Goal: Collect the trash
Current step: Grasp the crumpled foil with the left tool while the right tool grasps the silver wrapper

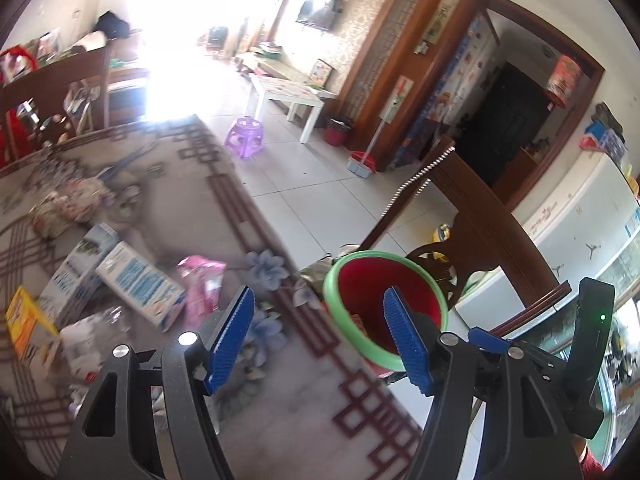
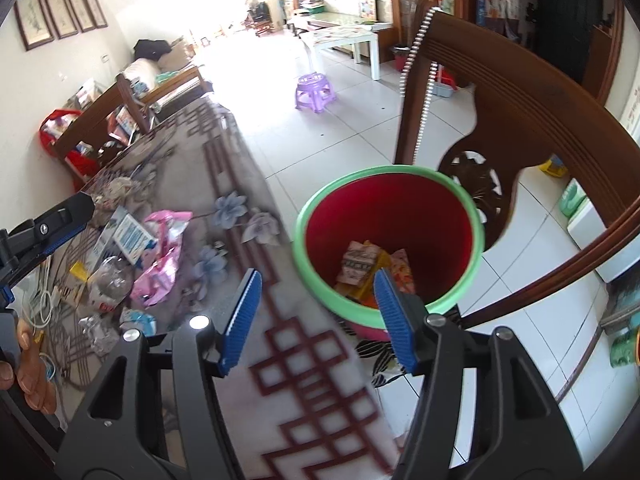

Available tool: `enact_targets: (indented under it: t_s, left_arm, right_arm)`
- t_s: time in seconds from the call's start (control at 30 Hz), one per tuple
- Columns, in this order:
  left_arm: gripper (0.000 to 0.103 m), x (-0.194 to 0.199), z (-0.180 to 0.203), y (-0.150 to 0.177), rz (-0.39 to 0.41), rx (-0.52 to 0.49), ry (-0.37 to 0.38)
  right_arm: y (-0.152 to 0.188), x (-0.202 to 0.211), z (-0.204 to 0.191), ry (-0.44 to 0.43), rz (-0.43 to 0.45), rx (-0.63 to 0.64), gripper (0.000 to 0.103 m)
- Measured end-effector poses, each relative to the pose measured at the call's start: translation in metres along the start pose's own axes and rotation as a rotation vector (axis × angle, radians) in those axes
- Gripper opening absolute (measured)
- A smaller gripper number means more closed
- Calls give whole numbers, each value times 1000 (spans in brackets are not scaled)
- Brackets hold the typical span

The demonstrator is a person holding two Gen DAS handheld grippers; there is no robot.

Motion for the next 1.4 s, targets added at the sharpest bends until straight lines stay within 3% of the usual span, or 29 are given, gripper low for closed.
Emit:
enact_targets:
  t_s: [0.57, 0.87, 1.13, 1.4]
  left_arm:
    - [63, 75, -158, 78, -16, 281, -212]
    - [63, 102, -241, 124, -74, 421, -334]
    - [63, 97, -265, 128, -97, 428, -297]
    - [64, 73, -251, 119, -128, 413, -218]
  right_arm:
    - [46, -5, -98, -58, -69, 116, 57]
    - [77, -19, -189, -149, -118, 256, 58]
    - [86, -47, -236, -170, -174, 358, 62]
    - [75, -114, -226, -173, -326, 185, 65]
Point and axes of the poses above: each gripper's, at about its wrist camera, not at the fingertips, and x roughly against the way its jaws point, z to its right, y to its underside, the point moved 4 cm from there along -x, roughly the way its jaws point
